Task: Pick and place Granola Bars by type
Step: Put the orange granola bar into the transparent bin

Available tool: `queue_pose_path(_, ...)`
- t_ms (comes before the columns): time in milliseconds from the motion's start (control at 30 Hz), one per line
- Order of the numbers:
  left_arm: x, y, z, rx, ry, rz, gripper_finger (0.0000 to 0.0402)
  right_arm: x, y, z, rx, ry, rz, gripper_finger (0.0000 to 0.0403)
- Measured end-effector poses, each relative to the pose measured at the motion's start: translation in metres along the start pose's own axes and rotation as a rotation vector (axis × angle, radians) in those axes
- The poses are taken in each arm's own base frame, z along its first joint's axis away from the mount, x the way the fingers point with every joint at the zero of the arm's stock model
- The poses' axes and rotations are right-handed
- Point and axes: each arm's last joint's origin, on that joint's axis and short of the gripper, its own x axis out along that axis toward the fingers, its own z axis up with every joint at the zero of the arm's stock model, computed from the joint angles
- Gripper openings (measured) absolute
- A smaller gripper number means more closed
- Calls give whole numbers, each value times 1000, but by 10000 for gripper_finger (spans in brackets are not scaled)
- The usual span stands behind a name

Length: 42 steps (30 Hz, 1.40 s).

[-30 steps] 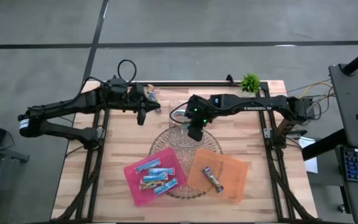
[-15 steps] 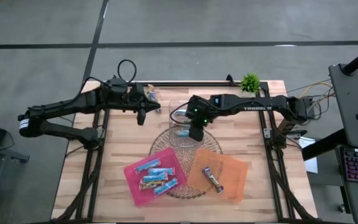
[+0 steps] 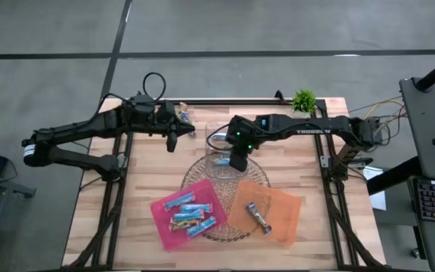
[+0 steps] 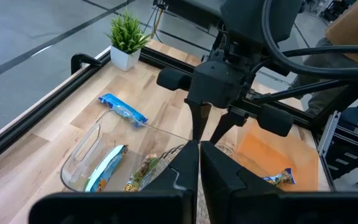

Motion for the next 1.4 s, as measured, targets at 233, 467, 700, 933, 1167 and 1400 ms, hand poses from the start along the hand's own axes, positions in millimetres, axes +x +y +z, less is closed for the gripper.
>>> queue_pose_path(233, 0, 0, 0, 0, 0, 0, 0, -2, 1, -3, 9, 46, 52, 13)
queue_pose_path(467, 0, 0, 0, 2, 0, 0, 0, -12, 14, 2, 9, 43, 176, 13)
queue_pose_path(700, -1, 0, 2, 71, -5, 2, 0, -43, 27, 10, -46, -51, 218, 13)
queue_pose_path(933, -10, 3, 8, 95, -21, 28, 0, -95, 29, 5, -101, -207, 185, 13)
queue_pose_path(1167, -27, 16, 10, 93, -30, 111, 0, -133, 27, -4, -107, -341, 82, 13)
queue_pose_path(1400, -37, 33, 8, 64, -6, 216, 1, -145, 25, -9, -98, -359, 60, 13)
